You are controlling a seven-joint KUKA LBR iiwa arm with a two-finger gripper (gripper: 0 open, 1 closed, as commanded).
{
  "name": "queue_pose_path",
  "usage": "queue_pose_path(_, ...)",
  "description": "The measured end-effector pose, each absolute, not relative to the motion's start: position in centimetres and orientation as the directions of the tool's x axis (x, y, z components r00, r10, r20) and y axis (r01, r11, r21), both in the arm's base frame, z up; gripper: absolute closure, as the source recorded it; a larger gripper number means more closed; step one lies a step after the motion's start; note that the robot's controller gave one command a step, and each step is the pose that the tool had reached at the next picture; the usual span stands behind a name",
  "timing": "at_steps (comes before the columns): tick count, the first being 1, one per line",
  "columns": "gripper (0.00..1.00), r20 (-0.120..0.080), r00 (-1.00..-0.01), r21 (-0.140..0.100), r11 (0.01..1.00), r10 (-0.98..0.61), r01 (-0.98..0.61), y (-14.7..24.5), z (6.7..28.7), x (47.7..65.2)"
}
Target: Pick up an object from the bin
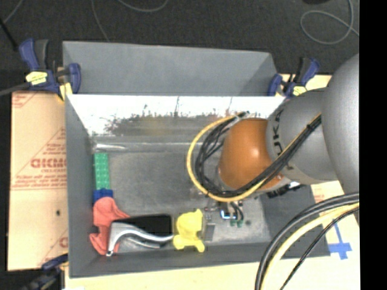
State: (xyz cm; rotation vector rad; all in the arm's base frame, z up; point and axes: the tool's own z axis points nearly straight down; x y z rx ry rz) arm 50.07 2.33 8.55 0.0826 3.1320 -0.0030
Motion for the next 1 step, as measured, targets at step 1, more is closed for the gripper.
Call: queue_pose_path(1,1.0,-0.012,-0.993,-0.003,0.993,-0.115,-0.115,-3.66,7.16,53.09)
